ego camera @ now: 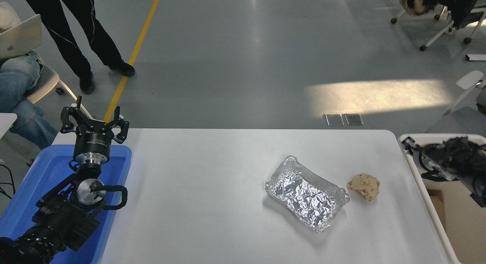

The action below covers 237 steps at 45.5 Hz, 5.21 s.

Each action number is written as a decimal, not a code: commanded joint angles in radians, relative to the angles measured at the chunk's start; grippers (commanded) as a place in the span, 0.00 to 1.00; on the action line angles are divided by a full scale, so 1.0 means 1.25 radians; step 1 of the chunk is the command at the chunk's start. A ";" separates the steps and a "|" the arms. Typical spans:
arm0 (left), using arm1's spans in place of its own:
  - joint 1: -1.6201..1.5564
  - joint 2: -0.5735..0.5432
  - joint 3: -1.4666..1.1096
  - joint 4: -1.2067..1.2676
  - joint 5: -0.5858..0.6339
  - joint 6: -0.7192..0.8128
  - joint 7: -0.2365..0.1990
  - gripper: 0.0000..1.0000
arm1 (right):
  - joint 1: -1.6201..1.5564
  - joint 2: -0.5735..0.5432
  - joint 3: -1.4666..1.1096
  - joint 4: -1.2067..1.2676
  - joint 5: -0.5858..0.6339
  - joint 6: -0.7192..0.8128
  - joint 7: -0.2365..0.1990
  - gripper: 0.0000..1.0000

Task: Pick up foil plate and place in dustbin

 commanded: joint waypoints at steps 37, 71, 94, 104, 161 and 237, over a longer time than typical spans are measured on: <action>0.001 0.000 -0.001 0.000 -0.002 0.001 -0.001 0.99 | 1.047 0.060 -0.311 0.888 0.059 0.337 0.004 0.96; 0.001 0.000 -0.001 0.000 -0.001 0.000 -0.001 0.99 | 0.830 0.147 -0.307 0.848 0.141 0.202 -0.007 0.94; 0.001 0.000 -0.001 0.000 -0.001 0.000 0.000 0.99 | 0.455 0.189 -0.307 0.774 0.334 -0.067 -0.018 0.91; 0.001 0.000 -0.001 0.000 -0.001 0.001 -0.001 0.99 | 0.347 0.203 -0.257 0.737 0.370 -0.152 -0.016 0.90; 0.000 0.000 -0.001 0.000 -0.001 0.000 -0.001 0.99 | 0.042 0.265 -0.132 0.414 0.328 -0.242 -0.016 0.00; 0.001 0.000 0.000 0.001 -0.002 0.001 -0.001 0.99 | 1.106 0.003 -0.327 0.915 0.214 0.407 -0.019 0.00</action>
